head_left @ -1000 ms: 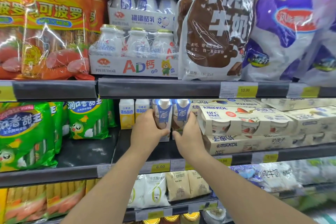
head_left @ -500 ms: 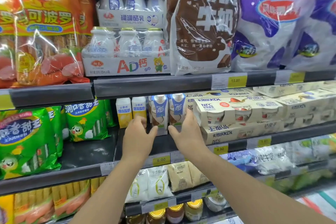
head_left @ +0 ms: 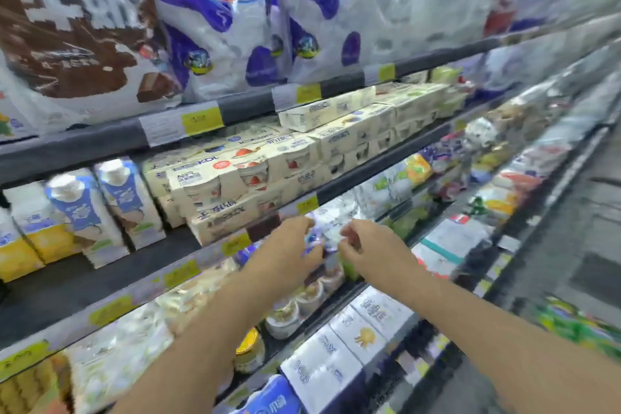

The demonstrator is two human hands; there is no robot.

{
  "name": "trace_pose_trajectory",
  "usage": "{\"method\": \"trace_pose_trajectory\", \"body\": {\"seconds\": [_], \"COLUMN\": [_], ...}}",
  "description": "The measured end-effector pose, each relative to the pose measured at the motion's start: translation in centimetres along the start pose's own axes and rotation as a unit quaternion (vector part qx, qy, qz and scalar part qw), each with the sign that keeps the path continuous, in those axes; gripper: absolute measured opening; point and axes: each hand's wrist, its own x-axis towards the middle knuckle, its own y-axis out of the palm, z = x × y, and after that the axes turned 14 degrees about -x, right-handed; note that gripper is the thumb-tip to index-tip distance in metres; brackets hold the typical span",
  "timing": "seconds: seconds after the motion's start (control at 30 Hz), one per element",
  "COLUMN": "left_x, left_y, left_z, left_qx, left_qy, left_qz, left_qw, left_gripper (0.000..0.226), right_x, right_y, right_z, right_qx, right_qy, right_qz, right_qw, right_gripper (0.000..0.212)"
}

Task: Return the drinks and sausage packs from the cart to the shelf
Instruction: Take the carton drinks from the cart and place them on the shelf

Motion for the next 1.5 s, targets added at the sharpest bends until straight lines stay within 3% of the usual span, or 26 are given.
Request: {"method": "trace_pose_trajectory", "body": {"seconds": [0.13, 0.23, 0.3, 0.5, 0.7, 1.1, 1.37, 1.5], "left_x": [5.1, 8.1, 9.7, 12.1, 13.4, 23.9, 29.3, 27.8], "left_y": [9.3, 16.3, 20.9, 33.5, 42.5, 59.9, 73.0, 79.7], "left_z": [-6.6, -13.1, -17.3, -26.9, -32.5, -32.6, -26.5, -22.4], "left_qx": [0.123, 0.184, 0.198, 0.178, 0.198, 0.224, 0.288, 0.281], "left_qy": [0.019, 0.061, 0.085, 0.135, 0.175, 0.201, 0.168, 0.153], "left_qz": [0.145, 0.204, 0.227, 0.287, 0.335, 0.439, 0.533, 0.591], "left_qw": [0.982, 0.959, 0.95, 0.932, 0.905, 0.847, 0.777, 0.741], "left_gripper": [0.057, 0.054, 0.052, 0.06, 0.06, 0.053, 0.047, 0.057], "right_x": [-4.2, -8.0, -10.5, -18.4, -23.5, -20.4, -15.2, -15.2], "right_y": [-3.8, -7.2, -9.2, -13.7, -14.2, -6.6, 3.4, 10.2], "right_z": [-13.8, -22.9, -28.4, -41.2, -50.2, -64.2, -72.4, -75.5], "right_qx": [-0.104, -0.159, -0.193, -0.247, -0.236, -0.222, -0.17, -0.102], "right_qy": [0.092, 0.139, 0.171, 0.26, 0.332, 0.398, 0.409, 0.433], "right_qz": [0.038, 0.05, 0.05, 0.053, 0.078, 0.155, 0.275, 0.322], "right_qw": [0.99, 0.976, 0.965, 0.932, 0.91, 0.876, 0.853, 0.836], "right_gripper": [0.035, 0.035, 0.032, 0.051, 0.037, 0.032, 0.041, 0.042]}}
